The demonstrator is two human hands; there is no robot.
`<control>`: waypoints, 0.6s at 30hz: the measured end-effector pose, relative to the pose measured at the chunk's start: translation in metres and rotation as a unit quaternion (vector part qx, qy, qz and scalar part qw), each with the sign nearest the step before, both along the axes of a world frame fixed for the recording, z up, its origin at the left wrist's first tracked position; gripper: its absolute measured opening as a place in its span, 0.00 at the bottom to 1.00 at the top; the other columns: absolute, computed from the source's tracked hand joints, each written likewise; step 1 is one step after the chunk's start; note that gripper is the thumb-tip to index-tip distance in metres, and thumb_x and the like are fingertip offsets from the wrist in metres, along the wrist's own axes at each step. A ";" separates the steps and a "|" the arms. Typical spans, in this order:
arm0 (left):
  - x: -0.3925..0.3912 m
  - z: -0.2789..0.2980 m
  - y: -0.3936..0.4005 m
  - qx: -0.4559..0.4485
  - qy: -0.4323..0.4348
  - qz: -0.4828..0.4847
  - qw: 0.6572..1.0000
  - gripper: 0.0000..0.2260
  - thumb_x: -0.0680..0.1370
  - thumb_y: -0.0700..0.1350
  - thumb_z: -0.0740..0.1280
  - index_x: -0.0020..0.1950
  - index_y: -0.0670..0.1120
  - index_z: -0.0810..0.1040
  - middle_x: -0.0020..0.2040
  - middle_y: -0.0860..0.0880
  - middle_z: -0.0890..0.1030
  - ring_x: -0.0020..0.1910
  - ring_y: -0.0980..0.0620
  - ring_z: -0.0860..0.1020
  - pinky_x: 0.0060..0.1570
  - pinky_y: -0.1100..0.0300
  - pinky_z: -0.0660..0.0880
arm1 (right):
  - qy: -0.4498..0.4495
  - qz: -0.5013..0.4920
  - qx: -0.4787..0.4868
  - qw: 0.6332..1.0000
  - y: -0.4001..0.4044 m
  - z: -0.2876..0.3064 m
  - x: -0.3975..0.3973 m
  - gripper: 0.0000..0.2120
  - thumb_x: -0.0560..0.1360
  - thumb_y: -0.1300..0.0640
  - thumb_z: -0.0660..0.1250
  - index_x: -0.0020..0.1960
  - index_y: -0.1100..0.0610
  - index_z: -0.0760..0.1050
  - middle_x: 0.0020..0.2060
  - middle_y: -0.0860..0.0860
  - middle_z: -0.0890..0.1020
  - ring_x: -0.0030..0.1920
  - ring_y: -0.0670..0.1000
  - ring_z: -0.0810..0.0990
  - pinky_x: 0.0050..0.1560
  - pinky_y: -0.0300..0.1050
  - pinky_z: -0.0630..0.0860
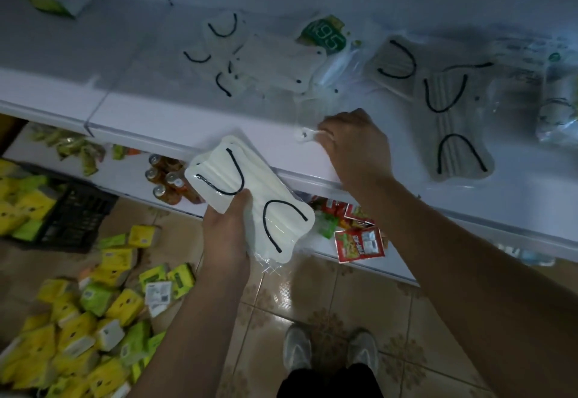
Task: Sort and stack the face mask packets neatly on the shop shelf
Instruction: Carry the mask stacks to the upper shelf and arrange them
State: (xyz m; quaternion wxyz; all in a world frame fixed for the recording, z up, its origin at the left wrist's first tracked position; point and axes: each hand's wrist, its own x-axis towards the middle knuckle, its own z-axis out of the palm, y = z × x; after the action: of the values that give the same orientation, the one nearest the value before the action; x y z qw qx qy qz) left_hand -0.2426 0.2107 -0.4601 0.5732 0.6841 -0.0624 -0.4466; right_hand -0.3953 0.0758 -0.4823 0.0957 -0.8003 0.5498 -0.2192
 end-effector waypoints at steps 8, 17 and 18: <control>0.006 0.001 -0.003 -0.027 0.052 -0.046 0.997 0.10 0.79 0.41 0.69 0.60 0.48 0.79 0.42 0.57 0.86 0.39 0.62 0.84 0.31 0.68 0.78 | -0.674 -0.191 0.260 0.665 0.036 0.045 -0.014 0.10 0.82 0.56 0.63 0.44 0.56 0.79 0.40 0.50 0.83 0.44 0.47 0.83 0.46 0.40 0.80; 0.003 0.000 -0.023 -0.021 0.058 -0.073 0.995 0.11 0.80 0.44 0.68 0.63 0.50 0.78 0.51 0.52 0.86 0.50 0.51 0.85 0.45 0.56 0.82 | -0.688 -0.330 0.190 0.618 0.044 0.048 -0.036 0.11 0.83 0.56 0.62 0.44 0.57 0.75 0.32 0.48 0.79 0.29 0.44 0.79 0.39 0.36 0.78; -0.001 -0.001 -0.025 -0.023 0.058 -0.078 0.995 0.12 0.81 0.44 0.67 0.64 0.49 0.77 0.53 0.51 0.86 0.53 0.49 0.84 0.50 0.53 0.81 | -0.666 -0.329 0.196 0.640 0.047 0.048 -0.032 0.10 0.83 0.55 0.61 0.46 0.59 0.76 0.35 0.49 0.79 0.30 0.44 0.80 0.39 0.37 0.79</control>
State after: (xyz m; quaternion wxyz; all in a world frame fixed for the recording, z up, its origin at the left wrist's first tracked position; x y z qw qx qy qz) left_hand -0.2433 0.1860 -0.4611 0.5547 0.6365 -0.0924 -0.5278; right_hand -0.4272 0.1224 -0.4346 0.5120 -0.1661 0.5943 -0.5976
